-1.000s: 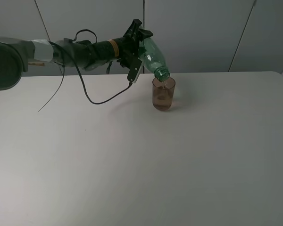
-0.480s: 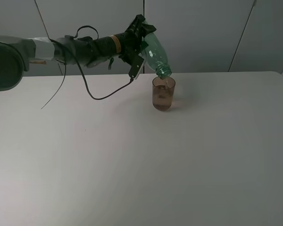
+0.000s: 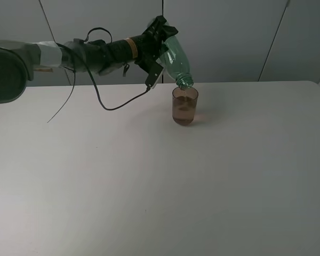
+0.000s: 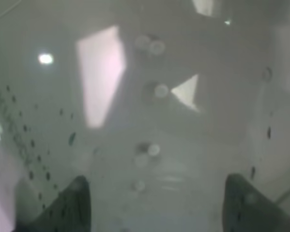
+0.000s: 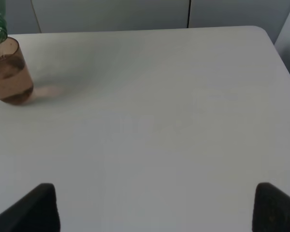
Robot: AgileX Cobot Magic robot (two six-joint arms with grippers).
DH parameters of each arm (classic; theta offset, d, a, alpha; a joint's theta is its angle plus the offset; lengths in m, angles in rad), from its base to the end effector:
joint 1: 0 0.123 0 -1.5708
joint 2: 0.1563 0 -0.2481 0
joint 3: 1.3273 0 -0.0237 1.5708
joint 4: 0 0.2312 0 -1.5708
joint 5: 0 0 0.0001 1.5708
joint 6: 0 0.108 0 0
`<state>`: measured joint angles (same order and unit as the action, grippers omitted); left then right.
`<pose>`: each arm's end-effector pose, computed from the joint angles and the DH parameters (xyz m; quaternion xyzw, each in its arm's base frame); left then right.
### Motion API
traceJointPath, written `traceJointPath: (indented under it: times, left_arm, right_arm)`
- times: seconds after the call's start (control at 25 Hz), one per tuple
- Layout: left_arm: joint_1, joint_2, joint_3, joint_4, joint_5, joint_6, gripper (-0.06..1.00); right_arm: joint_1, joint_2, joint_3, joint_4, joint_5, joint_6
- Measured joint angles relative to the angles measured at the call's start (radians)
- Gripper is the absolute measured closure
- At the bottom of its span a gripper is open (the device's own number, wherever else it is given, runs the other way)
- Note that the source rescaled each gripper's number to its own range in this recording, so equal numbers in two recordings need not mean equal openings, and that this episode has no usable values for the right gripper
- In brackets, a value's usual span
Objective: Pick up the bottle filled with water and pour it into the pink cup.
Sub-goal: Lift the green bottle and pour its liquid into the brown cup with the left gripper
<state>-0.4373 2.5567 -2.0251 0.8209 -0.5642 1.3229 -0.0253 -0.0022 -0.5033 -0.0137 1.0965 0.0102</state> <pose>0.4749 -0.2686 0.1443 0.7132 0.0921 0.3940 0.5724 0.0279 -0.0020 0.2577 0.0157 0.8609 -0.0107 0.5085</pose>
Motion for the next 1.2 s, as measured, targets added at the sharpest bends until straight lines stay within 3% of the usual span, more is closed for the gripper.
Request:
traceJointPath:
  times: [1.2]
  left_arm:
    - [-0.016,-0.035,-0.004,0.059,-0.007,0.100,0.93]
  right_arm:
    - [0.000,0.000,0.000,-0.046,0.000,0.002]
